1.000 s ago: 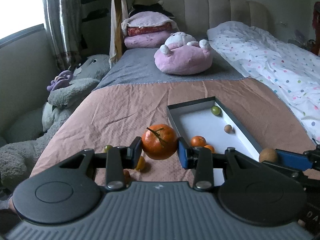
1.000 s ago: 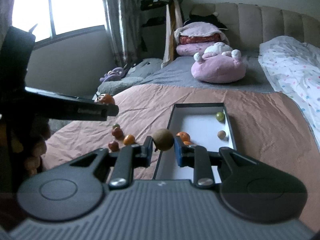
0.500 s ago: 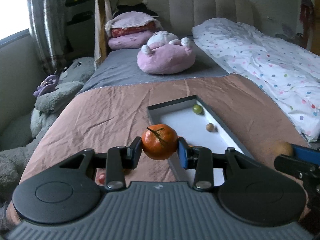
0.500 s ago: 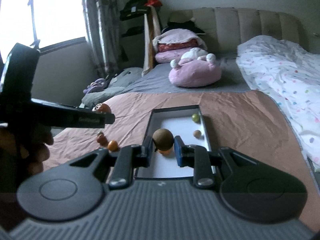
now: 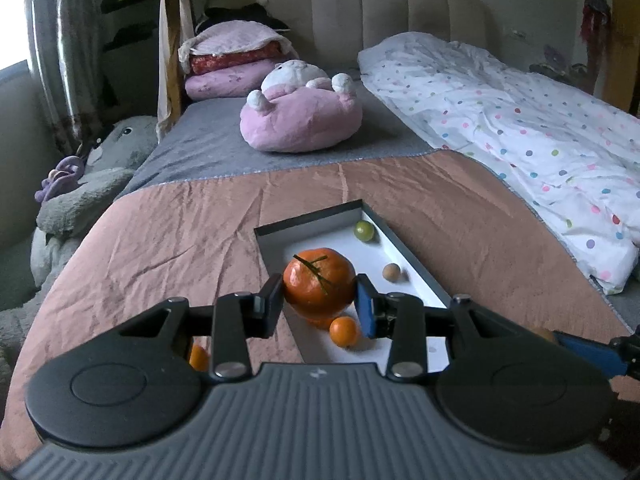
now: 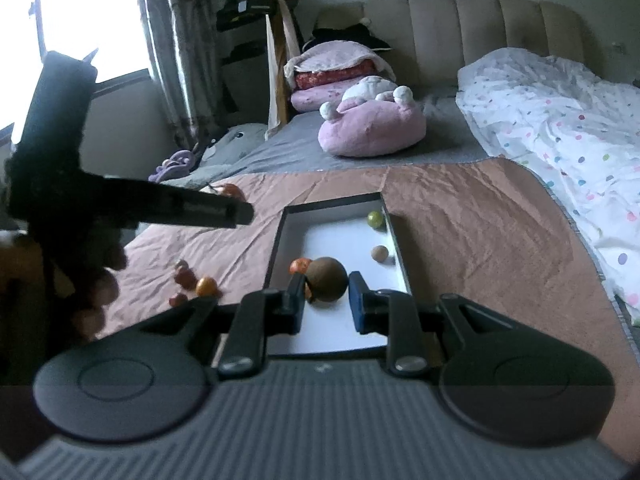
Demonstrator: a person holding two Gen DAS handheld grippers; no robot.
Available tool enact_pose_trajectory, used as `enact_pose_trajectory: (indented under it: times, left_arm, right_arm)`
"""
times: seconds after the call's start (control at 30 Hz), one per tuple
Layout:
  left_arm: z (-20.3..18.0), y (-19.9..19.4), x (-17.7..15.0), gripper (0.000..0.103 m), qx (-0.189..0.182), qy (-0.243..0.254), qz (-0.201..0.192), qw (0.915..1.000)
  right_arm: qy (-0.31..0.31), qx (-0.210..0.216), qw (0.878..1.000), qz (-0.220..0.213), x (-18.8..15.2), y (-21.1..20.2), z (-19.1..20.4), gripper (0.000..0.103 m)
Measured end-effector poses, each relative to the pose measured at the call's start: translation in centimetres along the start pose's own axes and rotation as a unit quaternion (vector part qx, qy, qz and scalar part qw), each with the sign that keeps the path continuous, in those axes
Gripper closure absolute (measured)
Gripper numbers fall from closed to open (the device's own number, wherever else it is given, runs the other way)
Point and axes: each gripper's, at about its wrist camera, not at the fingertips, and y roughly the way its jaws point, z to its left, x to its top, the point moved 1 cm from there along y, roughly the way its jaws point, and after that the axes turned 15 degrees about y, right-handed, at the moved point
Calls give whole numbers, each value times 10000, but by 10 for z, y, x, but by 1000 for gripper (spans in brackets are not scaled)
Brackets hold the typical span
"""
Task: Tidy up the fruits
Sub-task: 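Carry the held tangerine and kiwi over the white box with both tools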
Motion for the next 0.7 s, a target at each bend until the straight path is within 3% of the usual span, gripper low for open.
enact_pose_trajectory:
  times: [0.7]
  left_arm:
    - [16,17,16,59,-123,180,-219,9995]
  right_arm:
    - [-156,-93,9998,123,9,29,21,77]
